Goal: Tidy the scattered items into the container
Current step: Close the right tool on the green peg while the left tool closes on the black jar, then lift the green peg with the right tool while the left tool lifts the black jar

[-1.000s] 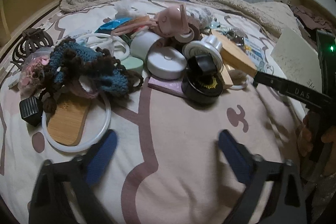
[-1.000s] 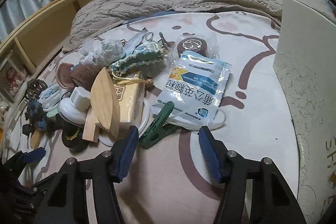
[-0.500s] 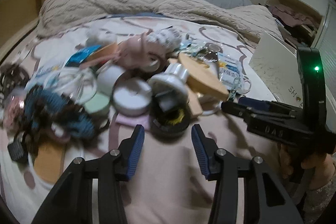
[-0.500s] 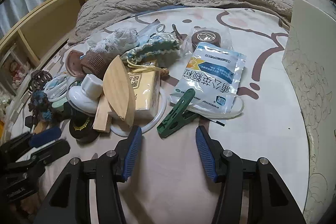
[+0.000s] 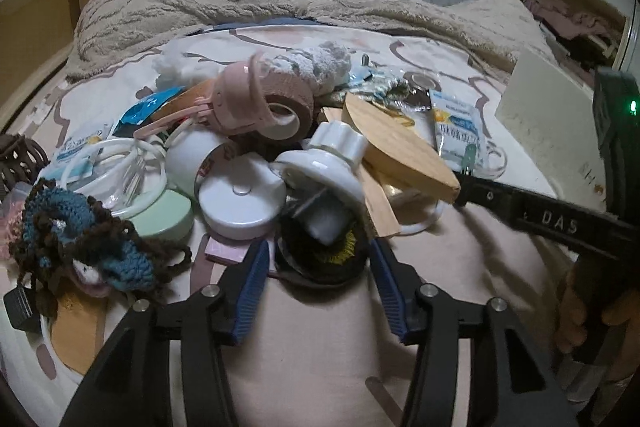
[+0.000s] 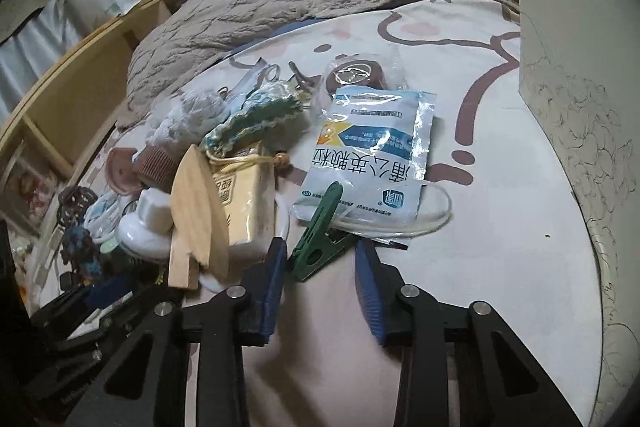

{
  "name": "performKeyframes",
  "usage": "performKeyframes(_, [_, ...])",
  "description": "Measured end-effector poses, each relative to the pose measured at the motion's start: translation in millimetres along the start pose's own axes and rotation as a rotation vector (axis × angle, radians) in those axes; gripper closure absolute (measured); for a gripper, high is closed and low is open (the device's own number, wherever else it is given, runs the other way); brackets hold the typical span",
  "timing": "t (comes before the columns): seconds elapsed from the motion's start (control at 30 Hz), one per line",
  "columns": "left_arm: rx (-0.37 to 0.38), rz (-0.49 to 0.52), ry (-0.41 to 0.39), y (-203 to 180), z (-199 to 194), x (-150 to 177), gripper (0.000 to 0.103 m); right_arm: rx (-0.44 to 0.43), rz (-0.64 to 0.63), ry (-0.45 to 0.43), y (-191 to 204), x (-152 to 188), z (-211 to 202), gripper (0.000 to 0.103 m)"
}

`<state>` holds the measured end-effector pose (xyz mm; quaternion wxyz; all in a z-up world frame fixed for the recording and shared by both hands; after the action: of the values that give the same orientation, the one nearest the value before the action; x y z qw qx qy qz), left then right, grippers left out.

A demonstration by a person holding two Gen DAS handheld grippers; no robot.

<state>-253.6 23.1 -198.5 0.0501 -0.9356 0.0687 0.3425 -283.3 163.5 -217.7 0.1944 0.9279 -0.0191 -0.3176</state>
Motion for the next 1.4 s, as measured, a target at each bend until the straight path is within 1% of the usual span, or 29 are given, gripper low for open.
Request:
performKeyframes(0.13, [-0.034,0.046,-0.004,-6,2,2,0.049,0.019,-0.016,0.003,3,0,1,0.067])
performKeyframes(0.23, [-0.022,0.035,-0.004,-4,2,2,0.049,0.037,-0.019,0.0,3,-1,4,0.067])
performKeyframes(0.27, [-0.02,0.027,-0.007,-3,1,1,0.052,0.041,-0.017,-0.003,3,-2,5,0.067])
performKeyframes(0.33, [-0.026,0.011,-0.017,0,-2,1,0.054,0.042,-0.015,-0.003,2,-3,6,0.067])
performKeyframes(0.47, [-0.016,-0.008,-0.018,2,-6,5,0.054,0.027,-0.004,-0.001,0,-2,4,0.076])
performKeyframes(0.57, [0.003,-0.018,-0.01,3,-10,9,0.054,0.011,0.004,0.001,-1,0,2,0.08])
performKeyframes(0.67, [0.014,-0.012,0.001,1,-16,17,0.054,-0.003,0.005,0.003,0,4,0,0.083])
performKeyframes(0.87, [0.051,0.003,0.018,-5,-32,35,0.054,-0.014,-0.003,0.001,3,10,-5,0.085])
performKeyframes(1.0, [0.097,-0.002,0.037,-9,-42,44,0.054,-0.019,-0.005,0.006,4,17,-11,0.085])
performKeyframes(1.13, [0.182,-0.048,0.056,-14,-49,46,0.054,-0.024,-0.018,0.016,9,25,-18,0.085])
performKeyframes(1.2, [0.21,-0.067,0.056,-16,-52,45,0.054,-0.032,-0.019,0.028,11,30,-20,0.085])
performKeyframes(1.3, [0.273,-0.12,0.059,-15,-57,43,0.054,-0.055,-0.008,0.055,13,39,-24,0.085])
performKeyframes(1.37, [0.325,-0.176,0.067,-11,-59,41,0.054,-0.066,-0.005,0.069,15,46,-28,0.085])
performKeyframes(1.4, [0.335,-0.194,0.067,-9,-59,39,0.054,-0.073,-0.002,0.076,16,48,-30,0.085])
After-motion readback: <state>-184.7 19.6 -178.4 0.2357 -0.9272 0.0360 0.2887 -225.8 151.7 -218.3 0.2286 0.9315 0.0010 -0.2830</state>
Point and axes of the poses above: each gripper's, at about its wrist camera, not at the fingertips, and z roughly the way its jaws point, y to its left, x to its underside, the point moved 7 cm from there along z, roughly the way its jaws point, and after that the axes turned 2 degrees about -x, right-handed, at the moved point
